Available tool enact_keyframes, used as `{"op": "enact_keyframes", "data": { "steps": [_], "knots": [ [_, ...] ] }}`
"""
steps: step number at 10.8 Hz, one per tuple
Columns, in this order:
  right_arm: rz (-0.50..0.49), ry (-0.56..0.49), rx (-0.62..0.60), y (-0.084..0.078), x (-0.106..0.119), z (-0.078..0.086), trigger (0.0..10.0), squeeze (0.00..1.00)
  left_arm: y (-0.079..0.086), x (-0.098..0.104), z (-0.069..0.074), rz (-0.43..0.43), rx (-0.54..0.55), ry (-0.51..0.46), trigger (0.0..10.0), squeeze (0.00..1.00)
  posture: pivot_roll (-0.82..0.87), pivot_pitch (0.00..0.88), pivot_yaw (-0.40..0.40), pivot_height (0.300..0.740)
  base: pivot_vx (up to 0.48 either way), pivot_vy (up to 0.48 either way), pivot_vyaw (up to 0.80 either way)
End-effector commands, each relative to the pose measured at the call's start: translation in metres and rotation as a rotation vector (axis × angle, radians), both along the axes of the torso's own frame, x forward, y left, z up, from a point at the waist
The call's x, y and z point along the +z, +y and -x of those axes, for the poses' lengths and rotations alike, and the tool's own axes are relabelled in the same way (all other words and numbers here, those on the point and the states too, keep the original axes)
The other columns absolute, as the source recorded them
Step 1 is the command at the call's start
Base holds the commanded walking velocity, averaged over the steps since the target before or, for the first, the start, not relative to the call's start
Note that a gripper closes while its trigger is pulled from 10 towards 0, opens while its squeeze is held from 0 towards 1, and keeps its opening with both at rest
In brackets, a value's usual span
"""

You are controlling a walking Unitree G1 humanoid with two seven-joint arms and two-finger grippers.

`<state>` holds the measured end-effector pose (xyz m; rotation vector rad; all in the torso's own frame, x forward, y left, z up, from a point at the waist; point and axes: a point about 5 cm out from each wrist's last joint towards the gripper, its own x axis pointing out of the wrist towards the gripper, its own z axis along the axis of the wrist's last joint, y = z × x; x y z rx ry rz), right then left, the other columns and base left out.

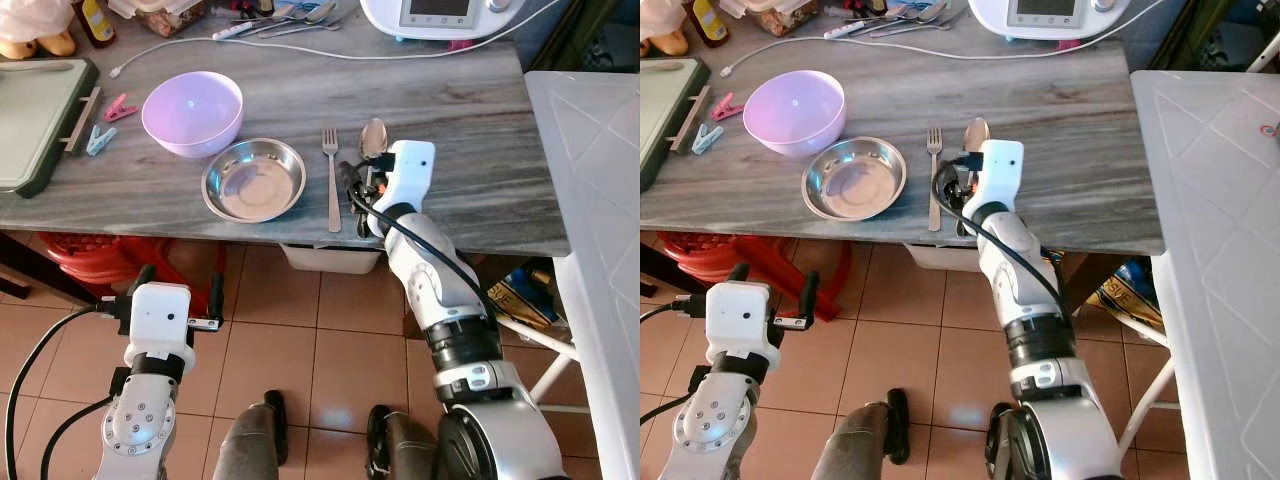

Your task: Setting the table

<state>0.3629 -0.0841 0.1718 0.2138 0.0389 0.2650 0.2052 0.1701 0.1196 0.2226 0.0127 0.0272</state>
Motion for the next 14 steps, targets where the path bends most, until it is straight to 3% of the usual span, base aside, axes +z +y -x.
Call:
{"op": "enact_keyframes", "data": {
  "steps": [1, 3, 4, 6, 7, 9, 14],
  "knots": [
    [-0.002, -0.028, -0.001, -0.004, 0.0, 0.002, 10.0, 1.0, 0.002, -0.005, 0.002, -0.01, 0.005, 0.025, 10.0, 0.0, 0.12, 0.269, 0.069, 0.74, 0.0, 0.0, 0.0],
    [-0.007, -0.099, -0.007, -0.005, 0.009, 0.003, 10.0, 1.0, 0.003, -0.005, 0.002, -0.012, 0.007, 0.022, 10.0, 0.0, 0.12, 0.266, 0.07, 0.74, 0.0, 0.0, 0.0],
    [0.065, -0.145, -0.075, -0.017, 0.013, 0.005, 10.0, 1.0, 0.003, -0.004, 0.002, -0.011, 0.007, 0.019, 10.0, 0.0, 0.12, 0.268, 0.069, 0.74, 0.0, 0.0, 0.0],
    [0.223, -0.13, -0.184, -0.038, 0.011, 0.004, 10.0, 0.0, 0.005, -0.003, 0.004, -0.011, 0.008, 0.023, 10.0, 0.0, 0.12, 0.28, 0.075, 0.74, 0.0, 0.0, 0.0],
    [0.269, -0.083, -0.236, -0.051, 0.006, 0.003, 10.0, 0.0, 0.005, -0.004, 0.006, -0.009, 0.005, 0.028, 10.0, 0.0, 0.12, 0.283, 0.078, 0.74, 0.0, 0.0, 0.0],
    [0.29, -0.02, -0.246, -0.059, -0.002, -0.001, 10.0, 0.0, 0.005, -0.003, 0.007, -0.01, -0.002, 0.032, 10.0, 0.0, 0.13, 0.299, 0.09, 0.74, 0.0, 0.0, 0.0],
    [0.346, 0.023, -0.097, -0.043, 0.004, -0.02, 10.0, 0.0, 0.011, -0.002, 0.022, -0.029, -0.005, 0.073, 10.0, 0.0, 0.17, 0.349, 0.107, 0.74, 0.0, 0.0, 0.0]
  ]
}}
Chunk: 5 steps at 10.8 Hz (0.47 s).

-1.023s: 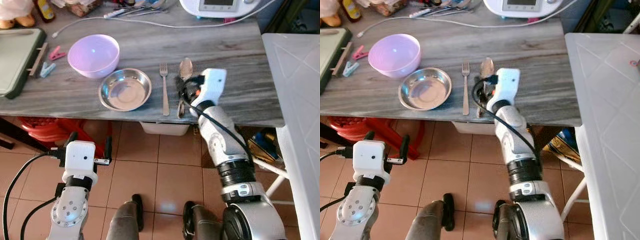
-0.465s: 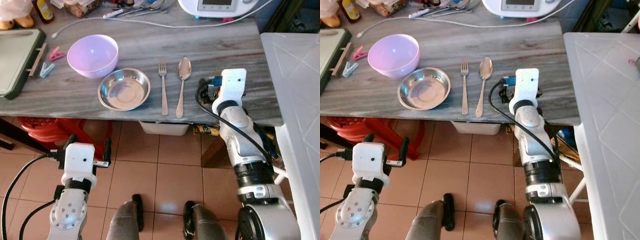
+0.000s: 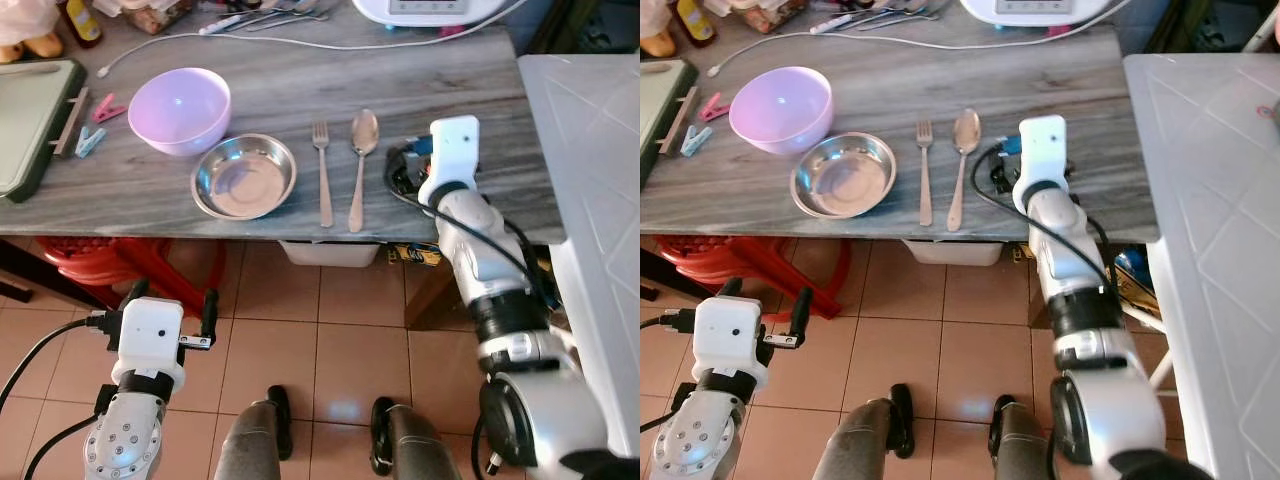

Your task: Setting the table

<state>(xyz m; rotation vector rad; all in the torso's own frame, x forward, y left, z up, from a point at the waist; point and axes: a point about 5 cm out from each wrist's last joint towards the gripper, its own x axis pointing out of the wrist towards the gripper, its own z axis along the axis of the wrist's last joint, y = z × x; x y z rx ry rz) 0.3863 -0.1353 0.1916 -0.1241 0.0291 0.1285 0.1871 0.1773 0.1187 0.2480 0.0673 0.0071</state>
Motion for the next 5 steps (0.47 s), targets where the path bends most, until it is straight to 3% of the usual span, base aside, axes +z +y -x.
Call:
{"op": "enact_keyframes", "data": {
  "steps": [1, 5],
  "knots": [
    [0.023, 0.053, 0.073, 0.013, -0.01, -0.001, 10.0, 0.0, 0.005, 0.0, 0.005, -0.006, 0.01, 0.02, 10.0, 0.0, 0.17, 0.351, 0.107, 0.74, 0.0, 0.0, 0.0],
    [0.034, 0.028, 0.157, 0.024, -0.002, -0.004, 10.0, 0.0, 0.005, 0.0, 0.004, -0.008, 0.012, 0.027, 10.0, 0.0, 0.17, 0.349, 0.105, 0.74, 0.0, 0.0, 0.0]
  ]
}}
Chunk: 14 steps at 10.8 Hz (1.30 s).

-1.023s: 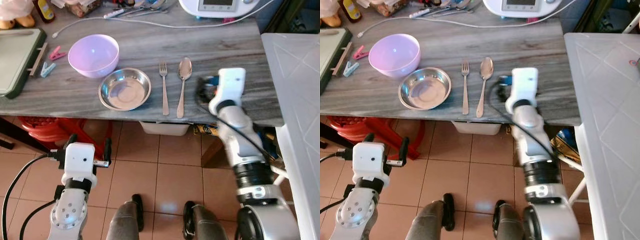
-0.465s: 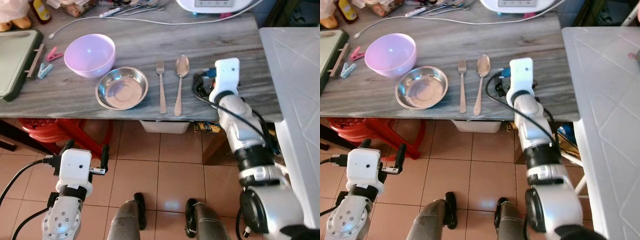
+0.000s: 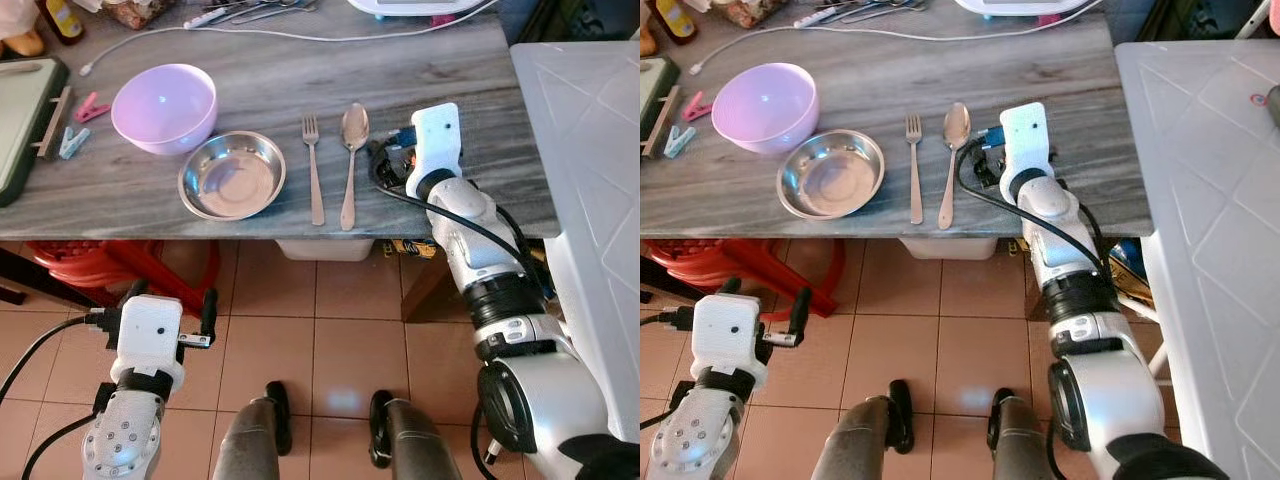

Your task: Setting the table

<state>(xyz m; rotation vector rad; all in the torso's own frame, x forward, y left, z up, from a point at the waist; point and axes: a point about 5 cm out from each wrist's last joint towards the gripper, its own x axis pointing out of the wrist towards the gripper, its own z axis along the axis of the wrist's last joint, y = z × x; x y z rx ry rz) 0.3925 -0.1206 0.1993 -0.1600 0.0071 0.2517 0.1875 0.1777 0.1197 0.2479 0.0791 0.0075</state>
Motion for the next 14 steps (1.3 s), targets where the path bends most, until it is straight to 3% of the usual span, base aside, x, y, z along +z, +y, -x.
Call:
{"op": "enact_keyframes", "data": {
  "steps": [1, 14],
  "knots": [
    [-0.002, 0.037, 0.063, 0.013, -0.009, 0.001, 10.0, 0.0, 0.004, -0.001, 0.004, -0.008, 0.011, 0.016, 10.0, 0.0, 0.17, 0.346, 0.104, 0.74, 0.0, 0.0, 0.0],
    [-0.036, -0.014, 0.145, 0.023, 0.0, -0.002, 10.0, 0.0, 0.004, -0.002, 0.0, -0.01, 0.021, 0.008, 10.0, 0.0, 0.17, 0.324, 0.095, 0.74, 0.0, 0.0, 0.0]
  ]
}}
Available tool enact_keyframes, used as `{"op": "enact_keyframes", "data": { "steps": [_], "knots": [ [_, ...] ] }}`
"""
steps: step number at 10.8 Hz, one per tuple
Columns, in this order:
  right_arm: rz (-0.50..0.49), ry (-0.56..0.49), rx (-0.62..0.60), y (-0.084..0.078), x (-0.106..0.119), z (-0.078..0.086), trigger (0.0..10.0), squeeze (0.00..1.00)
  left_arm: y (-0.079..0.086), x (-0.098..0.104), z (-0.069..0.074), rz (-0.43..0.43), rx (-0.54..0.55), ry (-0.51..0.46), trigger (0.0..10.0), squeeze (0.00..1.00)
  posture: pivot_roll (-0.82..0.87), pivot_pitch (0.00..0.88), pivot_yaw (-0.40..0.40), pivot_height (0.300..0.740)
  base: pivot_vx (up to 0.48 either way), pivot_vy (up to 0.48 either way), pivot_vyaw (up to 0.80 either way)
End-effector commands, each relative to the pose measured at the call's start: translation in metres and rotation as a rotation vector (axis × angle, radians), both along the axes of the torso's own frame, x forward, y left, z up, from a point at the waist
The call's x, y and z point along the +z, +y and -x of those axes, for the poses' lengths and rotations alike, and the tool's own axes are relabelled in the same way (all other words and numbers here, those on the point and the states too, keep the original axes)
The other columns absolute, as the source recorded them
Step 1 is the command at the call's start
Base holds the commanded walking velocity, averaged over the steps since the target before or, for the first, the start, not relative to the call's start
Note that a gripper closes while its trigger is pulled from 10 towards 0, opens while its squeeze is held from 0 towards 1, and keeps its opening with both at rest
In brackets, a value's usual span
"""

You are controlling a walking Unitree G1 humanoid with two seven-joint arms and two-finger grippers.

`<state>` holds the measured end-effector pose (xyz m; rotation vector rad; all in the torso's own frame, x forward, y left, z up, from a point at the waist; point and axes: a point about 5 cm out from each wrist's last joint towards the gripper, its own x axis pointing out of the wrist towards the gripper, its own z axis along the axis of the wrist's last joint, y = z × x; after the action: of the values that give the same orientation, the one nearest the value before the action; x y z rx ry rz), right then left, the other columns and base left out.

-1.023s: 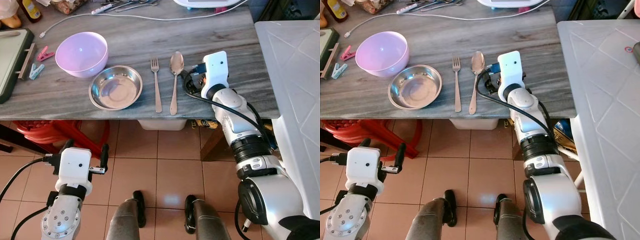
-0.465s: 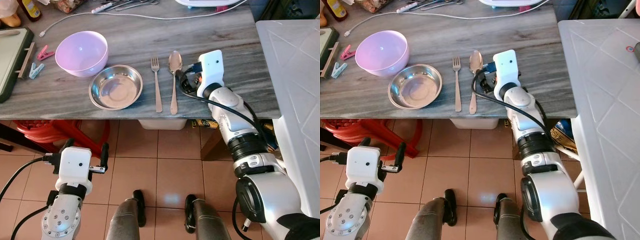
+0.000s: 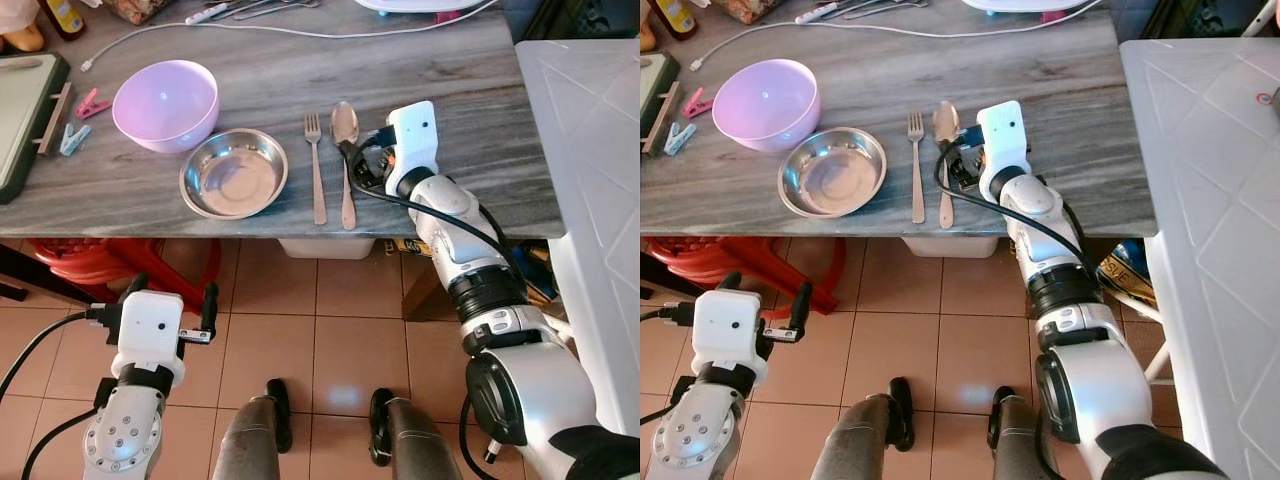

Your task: Setting the table

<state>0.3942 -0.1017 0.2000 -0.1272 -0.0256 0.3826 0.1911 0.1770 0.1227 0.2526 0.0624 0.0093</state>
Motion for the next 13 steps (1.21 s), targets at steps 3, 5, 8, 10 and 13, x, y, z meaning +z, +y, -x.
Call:
{"op": "enact_keyframes", "data": {
  "steps": [3, 5, 8, 10, 13],
  "knots": [
    [-0.039, -0.112, -0.079, -0.012, 0.013, 0.005, 10.0, 0.0, 0.002, -0.002, -0.001, 0.01, 0.027, -0.003, 10.0, 0.0, 0.16, 0.305, 0.084, 0.74, 0.0, 0.0, 0.0],
    [-0.095, -0.276, -0.112, -0.026, 0.026, 0.017, 10.0, 0.0, -0.004, 0.002, -0.012, 0.021, 0.02, -0.053, 10.0, 0.0, 0.13, 0.263, 0.062, 0.74, 0.0, 0.0, 0.0],
    [-0.054, -0.313, -0.122, -0.038, 0.0, 0.055, 10.0, 0.0, -0.007, 0.002, -0.026, 0.067, 0.074, -0.111, 10.0, 0.0, 0.09, 0.164, 0.023, 0.74, 0.0, 0.0, 0.0],
    [0.006, -0.259, -0.165, -0.055, -0.03, 0.083, 10.0, 0.0, -0.004, -0.001, -0.029, 0.082, 0.09, -0.131, 10.0, 0.0, 0.07, 0.108, 0.002, 0.74, 0.0, 0.0, 0.0],
    [0.048, -0.198, -0.273, -0.07, -0.06, 0.106, 10.0, 0.0, -0.008, -0.005, -0.04, 0.094, 0.081, -0.155, 10.0, 0.0, 0.05, 0.023, 0.004, 0.74, 0.0, 0.0, 0.0]
  ]
}}
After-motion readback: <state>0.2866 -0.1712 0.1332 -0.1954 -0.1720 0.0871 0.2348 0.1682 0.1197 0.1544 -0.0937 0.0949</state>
